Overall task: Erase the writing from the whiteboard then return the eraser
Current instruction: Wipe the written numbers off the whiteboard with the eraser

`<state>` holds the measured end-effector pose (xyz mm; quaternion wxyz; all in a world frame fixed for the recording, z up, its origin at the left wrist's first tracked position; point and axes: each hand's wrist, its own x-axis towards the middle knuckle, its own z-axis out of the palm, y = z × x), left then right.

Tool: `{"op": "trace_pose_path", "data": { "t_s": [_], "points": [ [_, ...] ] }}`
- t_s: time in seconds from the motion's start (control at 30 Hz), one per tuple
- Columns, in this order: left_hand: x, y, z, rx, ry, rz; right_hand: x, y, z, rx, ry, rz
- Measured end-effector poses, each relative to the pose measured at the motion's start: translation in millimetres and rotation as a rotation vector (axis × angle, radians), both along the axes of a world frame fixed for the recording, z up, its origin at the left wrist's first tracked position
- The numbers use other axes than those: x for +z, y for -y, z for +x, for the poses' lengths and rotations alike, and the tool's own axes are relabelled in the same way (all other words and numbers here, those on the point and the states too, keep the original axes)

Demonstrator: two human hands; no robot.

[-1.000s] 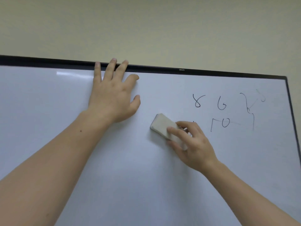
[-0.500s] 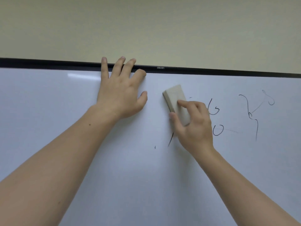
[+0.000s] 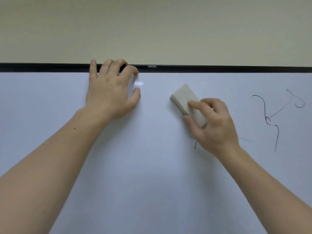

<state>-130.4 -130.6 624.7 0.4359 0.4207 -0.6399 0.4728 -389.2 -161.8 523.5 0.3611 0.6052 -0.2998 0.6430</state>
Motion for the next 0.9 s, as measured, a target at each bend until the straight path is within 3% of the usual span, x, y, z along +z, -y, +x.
{"op": "trace_pose_path", "data": {
  "t_s": [0.07,0.17,0.4,0.5,0.6,0.8,0.9],
  "points": [
    [0,0,-5,0.018,-0.017,0.001,16,3,-9,0.031,0.166,0.058],
    [0,1,-14,0.042,-0.036,0.011,17,4,2,0.054,0.18,0.054],
    [-2,6,-44,0.038,0.012,0.04,-57,-2,19,0.065,-0.382,-0.016],
    [1,9,-55,0.019,0.041,0.046,-72,3,-7,0.048,-0.486,-0.018],
    [1,14,-70,0.017,0.062,0.05,-60,10,-44,0.002,-0.377,-0.006],
    [-2,17,-88,0.039,0.034,0.034,-14,17,-92,-0.005,0.147,0.059],
    [-4,20,-92,0.059,0.033,0.023,-9,18,-87,0.022,0.271,0.086]
  ]
}}
